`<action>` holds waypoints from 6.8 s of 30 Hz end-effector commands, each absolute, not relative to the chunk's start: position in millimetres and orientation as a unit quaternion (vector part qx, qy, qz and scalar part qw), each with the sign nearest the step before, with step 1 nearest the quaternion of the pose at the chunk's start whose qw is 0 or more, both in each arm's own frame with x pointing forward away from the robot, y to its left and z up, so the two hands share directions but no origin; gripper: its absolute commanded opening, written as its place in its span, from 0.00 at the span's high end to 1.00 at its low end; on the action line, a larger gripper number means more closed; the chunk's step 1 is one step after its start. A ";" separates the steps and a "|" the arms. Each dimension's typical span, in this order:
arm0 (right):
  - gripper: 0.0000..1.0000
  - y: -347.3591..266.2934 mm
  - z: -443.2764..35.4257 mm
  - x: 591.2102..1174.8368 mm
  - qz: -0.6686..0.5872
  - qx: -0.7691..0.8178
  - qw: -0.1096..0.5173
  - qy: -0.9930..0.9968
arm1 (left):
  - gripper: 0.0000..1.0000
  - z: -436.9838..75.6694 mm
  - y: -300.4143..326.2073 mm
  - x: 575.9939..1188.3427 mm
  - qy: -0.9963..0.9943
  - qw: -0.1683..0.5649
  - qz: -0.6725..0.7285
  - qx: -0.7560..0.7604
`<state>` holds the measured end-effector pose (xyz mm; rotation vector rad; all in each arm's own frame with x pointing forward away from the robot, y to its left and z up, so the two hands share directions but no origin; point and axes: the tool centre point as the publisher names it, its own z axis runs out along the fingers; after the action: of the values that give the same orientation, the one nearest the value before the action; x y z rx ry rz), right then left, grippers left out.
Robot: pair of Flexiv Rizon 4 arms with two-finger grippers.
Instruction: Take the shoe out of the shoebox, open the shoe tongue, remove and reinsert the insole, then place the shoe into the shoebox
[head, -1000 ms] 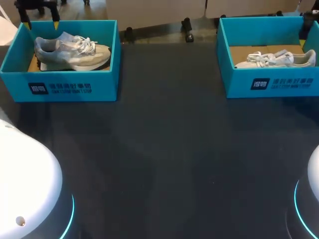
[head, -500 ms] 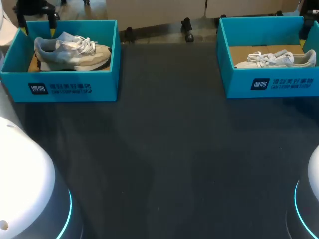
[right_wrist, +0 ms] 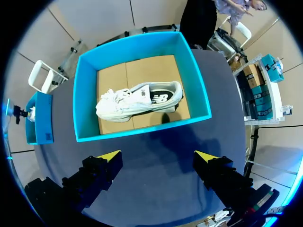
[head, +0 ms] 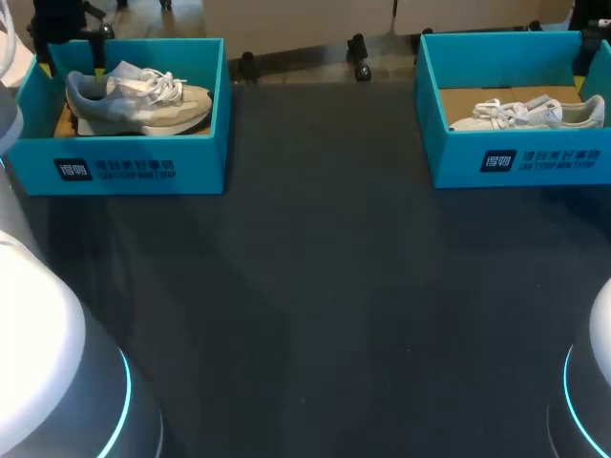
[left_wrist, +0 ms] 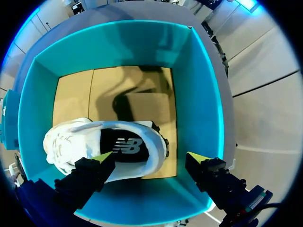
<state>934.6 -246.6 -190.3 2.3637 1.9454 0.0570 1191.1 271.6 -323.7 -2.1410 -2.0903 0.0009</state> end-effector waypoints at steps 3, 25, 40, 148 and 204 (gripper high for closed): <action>0.00 -246.2 -190.5 933.6 0.019 0.772 0.041 0.634 | 0.02 -334.6 274.3 1188.0 -0.693 0.071 -0.007 -0.718; 0.00 -246.2 -190.5 933.6 0.019 0.772 0.041 0.634 | 0.15 -364.1 276.0 1185.4 -0.716 0.057 -0.015 -0.696; 0.00 -246.2 -190.5 933.6 0.019 0.772 0.041 0.634 | 0.22 -378.4 279.6 1179.8 -0.721 0.043 -0.008 -0.692; 0.00 -246.2 -190.5 933.6 0.019 0.772 0.041 0.634 | 1.00 -149.4 269.2 1016.4 -0.731 -0.002 -0.085 -0.677; 0.00 -246.2 -190.5 933.6 0.019 0.772 0.041 0.634 | 1.00 -151.3 149.6 776.9 -0.693 0.018 -0.090 -0.715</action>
<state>934.6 -246.6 -190.6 2.3635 1.9456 0.0575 780.6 147.4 -152.0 -2.1921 -2.1353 -0.2280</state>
